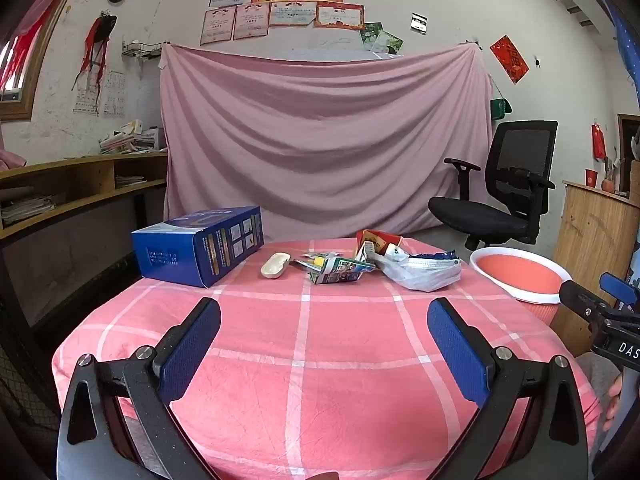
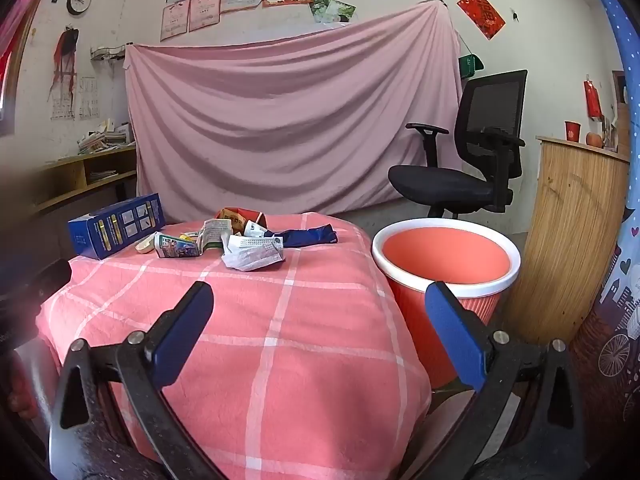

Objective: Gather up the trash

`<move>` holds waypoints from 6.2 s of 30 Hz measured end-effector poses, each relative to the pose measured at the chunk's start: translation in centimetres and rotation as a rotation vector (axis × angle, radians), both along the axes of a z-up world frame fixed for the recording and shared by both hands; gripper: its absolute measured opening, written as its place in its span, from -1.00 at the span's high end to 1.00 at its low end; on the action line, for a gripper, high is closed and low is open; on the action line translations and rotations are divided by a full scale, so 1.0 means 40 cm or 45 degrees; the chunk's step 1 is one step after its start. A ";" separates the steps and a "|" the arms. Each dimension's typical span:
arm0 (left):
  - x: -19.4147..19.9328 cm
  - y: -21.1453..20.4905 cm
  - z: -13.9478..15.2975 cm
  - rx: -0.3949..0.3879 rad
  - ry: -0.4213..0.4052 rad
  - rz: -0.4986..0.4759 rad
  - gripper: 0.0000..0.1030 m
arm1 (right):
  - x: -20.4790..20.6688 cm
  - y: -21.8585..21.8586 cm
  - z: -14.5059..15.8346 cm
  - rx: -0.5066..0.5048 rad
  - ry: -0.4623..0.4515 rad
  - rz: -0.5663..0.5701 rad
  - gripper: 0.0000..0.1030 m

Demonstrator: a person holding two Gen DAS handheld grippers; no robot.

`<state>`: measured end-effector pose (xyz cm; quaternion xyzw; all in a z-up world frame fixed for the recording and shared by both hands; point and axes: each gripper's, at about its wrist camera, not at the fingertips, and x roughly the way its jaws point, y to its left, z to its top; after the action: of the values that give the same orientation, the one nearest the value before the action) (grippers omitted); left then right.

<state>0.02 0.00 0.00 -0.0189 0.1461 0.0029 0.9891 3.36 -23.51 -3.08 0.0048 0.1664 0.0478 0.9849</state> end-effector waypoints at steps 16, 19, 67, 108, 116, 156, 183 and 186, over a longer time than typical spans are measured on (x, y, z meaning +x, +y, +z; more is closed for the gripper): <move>0.000 0.000 0.000 0.001 0.004 0.001 -0.97 | 0.002 0.001 -0.001 0.001 0.004 0.000 -1.00; 0.000 0.000 0.000 0.000 0.003 0.003 -0.97 | 0.002 0.001 -0.001 0.001 0.004 -0.001 -1.00; 0.000 0.001 0.001 -0.002 0.007 0.003 -0.97 | 0.004 -0.001 0.000 0.003 0.009 0.000 -1.00; 0.076 -0.001 0.058 -0.020 -0.048 -0.007 -0.97 | 0.041 -0.023 0.065 0.050 -0.073 0.000 -1.00; 0.221 0.016 0.072 -0.005 -0.046 0.002 -0.97 | 0.168 -0.007 0.131 0.000 -0.179 0.034 -1.00; 0.527 0.046 -0.060 0.015 0.586 -0.514 0.96 | 0.517 0.193 -0.043 -0.099 0.617 0.665 0.51; 0.393 -0.202 0.135 -0.007 -0.132 -0.421 1.00 | 0.292 -0.023 0.171 -0.041 -0.398 0.364 0.62; 0.417 -0.277 0.161 0.014 -0.208 -0.473 1.00 | 0.305 -0.076 0.188 -0.062 -0.469 0.257 0.62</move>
<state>16.71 -11.10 6.44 0.0137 0.0665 -0.1801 0.9813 15.55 -26.55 4.46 -0.0444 -0.0155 0.1422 0.9887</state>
